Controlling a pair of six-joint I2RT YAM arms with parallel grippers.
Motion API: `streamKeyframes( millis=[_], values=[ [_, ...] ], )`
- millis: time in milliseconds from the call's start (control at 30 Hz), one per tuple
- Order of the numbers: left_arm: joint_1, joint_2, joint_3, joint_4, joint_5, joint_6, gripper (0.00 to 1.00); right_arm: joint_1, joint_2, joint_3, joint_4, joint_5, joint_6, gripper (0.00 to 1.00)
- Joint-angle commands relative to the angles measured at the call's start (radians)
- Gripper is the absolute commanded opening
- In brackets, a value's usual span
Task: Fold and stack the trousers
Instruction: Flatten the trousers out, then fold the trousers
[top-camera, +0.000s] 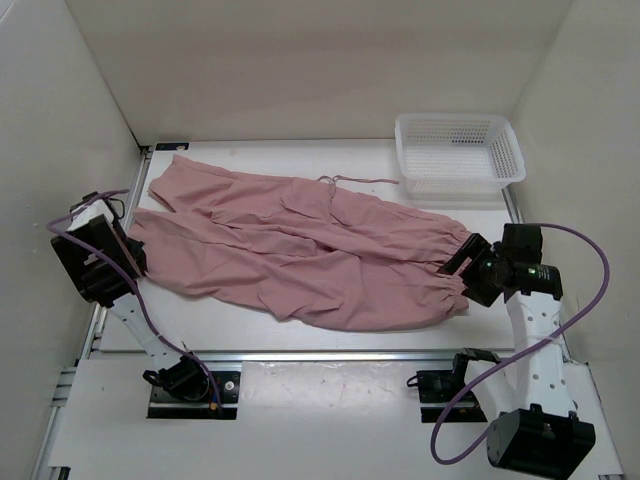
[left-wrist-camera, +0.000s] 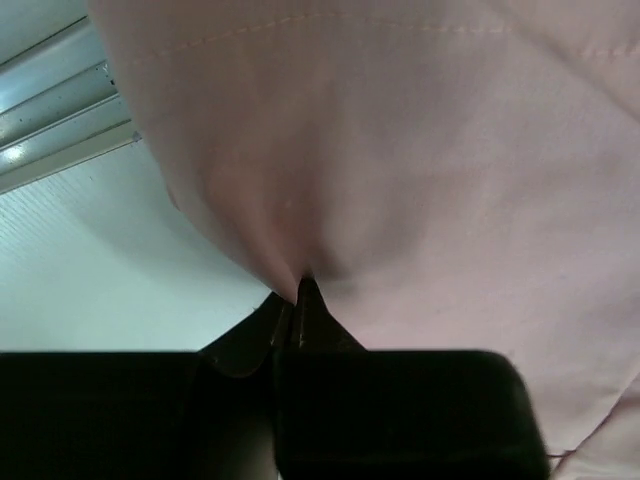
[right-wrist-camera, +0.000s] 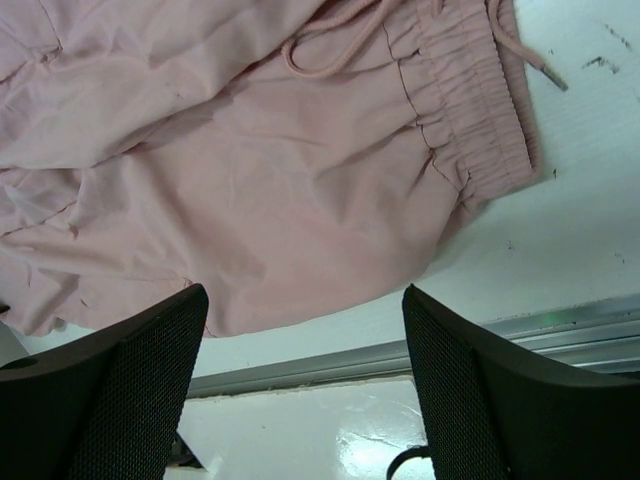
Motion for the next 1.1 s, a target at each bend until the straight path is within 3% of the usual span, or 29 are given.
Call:
streamKeyframes(
  millis=[0, 200, 500, 967, 1067],
  values=[
    [-0.001, 0.006, 0.032, 0.022, -0.010, -0.010, 0.10, -0.003, -0.029, -0.018, -0.029, -0.014, 0.019, 0.83],
    [-0.021, -0.098, -0.002, 0.022, 0.012, -0.010, 0.10, -0.003, -0.038, -0.036, -0.049, -0.005, 0.031, 0.82],
    [-0.050, -0.253, -0.035, 0.022, 0.058, 0.010, 0.10, -0.003, -0.047, -0.171, -0.115, 0.176, 0.238, 0.77],
    [-0.068, -0.282, 0.014, -0.018, 0.065, 0.019, 0.10, -0.003, 0.083, -0.334, 0.248, 0.224, 0.313, 0.65],
    [-0.068, -0.282, 0.026, -0.029, 0.065, 0.028, 0.10, -0.003, 0.146, -0.355, 0.376, 0.234, 0.324, 0.53]
  ],
)
